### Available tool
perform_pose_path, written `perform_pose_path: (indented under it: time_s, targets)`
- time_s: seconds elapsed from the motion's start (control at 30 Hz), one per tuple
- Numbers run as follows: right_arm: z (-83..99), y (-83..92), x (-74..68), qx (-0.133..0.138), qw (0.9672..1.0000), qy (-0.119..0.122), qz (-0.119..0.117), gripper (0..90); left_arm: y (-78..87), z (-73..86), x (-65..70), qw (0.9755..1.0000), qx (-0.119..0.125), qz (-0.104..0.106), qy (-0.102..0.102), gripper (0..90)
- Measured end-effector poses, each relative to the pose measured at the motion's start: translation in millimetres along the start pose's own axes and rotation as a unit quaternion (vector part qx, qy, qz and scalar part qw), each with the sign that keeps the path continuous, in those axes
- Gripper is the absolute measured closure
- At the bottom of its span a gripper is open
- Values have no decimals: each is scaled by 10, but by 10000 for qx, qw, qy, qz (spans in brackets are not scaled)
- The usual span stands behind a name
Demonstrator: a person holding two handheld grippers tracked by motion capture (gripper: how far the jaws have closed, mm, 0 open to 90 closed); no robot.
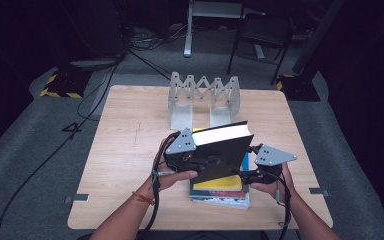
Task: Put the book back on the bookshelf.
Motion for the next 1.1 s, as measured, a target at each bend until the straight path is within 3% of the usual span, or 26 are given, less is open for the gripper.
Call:
perform_pose_path:
  time_s: [0.23, 0.27, 0.3, 0.4, 0.43, 0.57, 0.73, 0.83, 0.87, 0.93, 1.1]
  targets:
    - [5, 4, 4, -18, 10000, 25, -22, 256, 16, -125, -2, 9999, 88, 75, -14, 391]
    - [5, 4, 5, -19, 10000, 25, -25, 255, 12, -140, 0, 9999, 83, 117, -6, 394]
    - [12, 7, 11, -42, 10000, 22, -16, 248, 13, -147, 33, 9995, 114, 306, -48, 463]
    - [44, 41, 25, -96, 10000, -5, -13, 256, 0, -154, 58, 9995, 116, 279, -121, 484]
    - [60, 69, 32, -73, 10000, -18, -19, 317, -1, -156, 68, 9994, 103, 299, -133, 485]
    - [175, 169, 47, -157, 9999, -49, -42, 309, 4, -153, 44, 9995, 128, 286, -54, 488]
    - [441, 374, 185, -300, 9993, -209, 102, 319, 4, -183, 23, 9999, 107, 40, 97, 499]
    - [582, 460, 334, -395, 9981, -267, 377, 324, 13, -223, 9, 9998, 62, -142, 81, 503]
    - [658, 480, 412, -418, 9973, -392, 451, 325, 19, -236, -6, 9997, 77, -228, 106, 506]
    - [776, 477, 525, -574, 9952, -458, 647, 326, 26, -244, -68, 9987, 56, -470, 172, 509]
    - [882, 467, 659, -650, 9930, -495, 849, 327, 109, -241, -171, 9970, 42, -730, 249, 513]
Point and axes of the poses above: each handheld gripper's, and its own axes: y roughly backward along the jaws, z roughly out of its underside, x roughly to its right, the point moved 10 cm from there along -y, roughly forward along the jaws, and after that the axes turned 3 degrees about -x, right-handed, at the moved point
